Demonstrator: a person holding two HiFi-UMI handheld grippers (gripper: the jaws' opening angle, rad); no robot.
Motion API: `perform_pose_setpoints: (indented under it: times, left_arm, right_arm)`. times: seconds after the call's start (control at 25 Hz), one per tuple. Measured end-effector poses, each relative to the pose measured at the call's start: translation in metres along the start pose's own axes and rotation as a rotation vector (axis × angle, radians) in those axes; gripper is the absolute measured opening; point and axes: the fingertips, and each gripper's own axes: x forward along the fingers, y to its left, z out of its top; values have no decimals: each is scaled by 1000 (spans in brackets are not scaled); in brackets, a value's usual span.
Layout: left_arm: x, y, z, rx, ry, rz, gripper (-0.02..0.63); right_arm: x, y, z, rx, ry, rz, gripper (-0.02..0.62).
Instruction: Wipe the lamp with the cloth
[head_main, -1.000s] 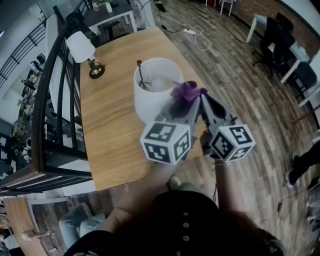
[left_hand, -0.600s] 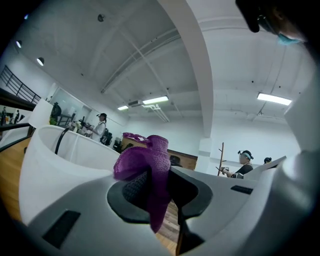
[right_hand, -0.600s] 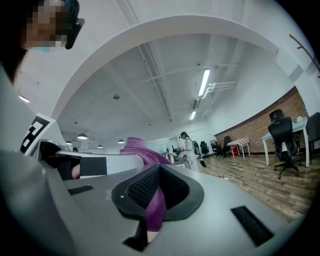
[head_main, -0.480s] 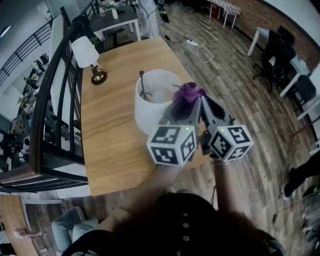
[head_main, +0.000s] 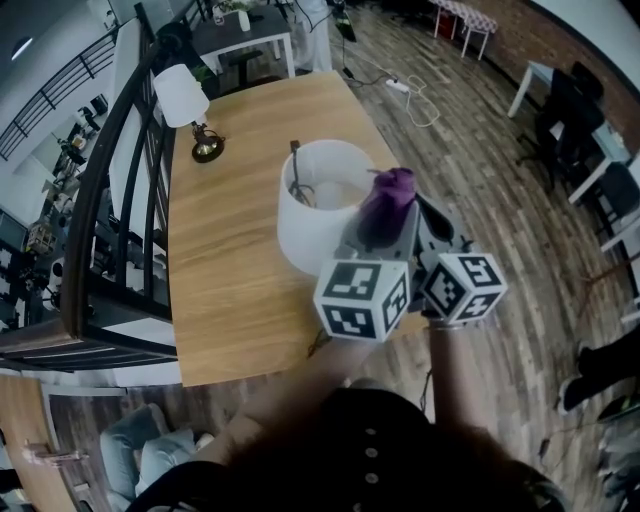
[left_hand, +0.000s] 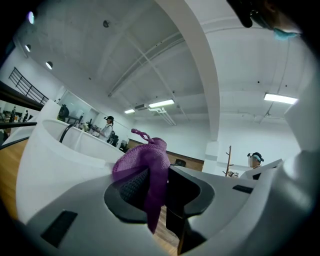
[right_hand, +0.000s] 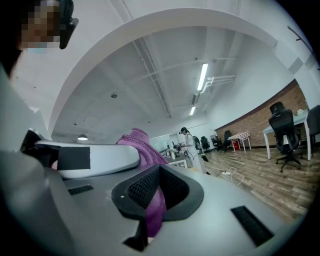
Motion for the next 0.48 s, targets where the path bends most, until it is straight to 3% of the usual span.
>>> perform_pose_setpoints:
  times: [0.48]
  left_arm:
    - [-7,4,-9,-8,-1,24,110]
  right_arm:
    - [-1,1,-12,38,10,15,12]
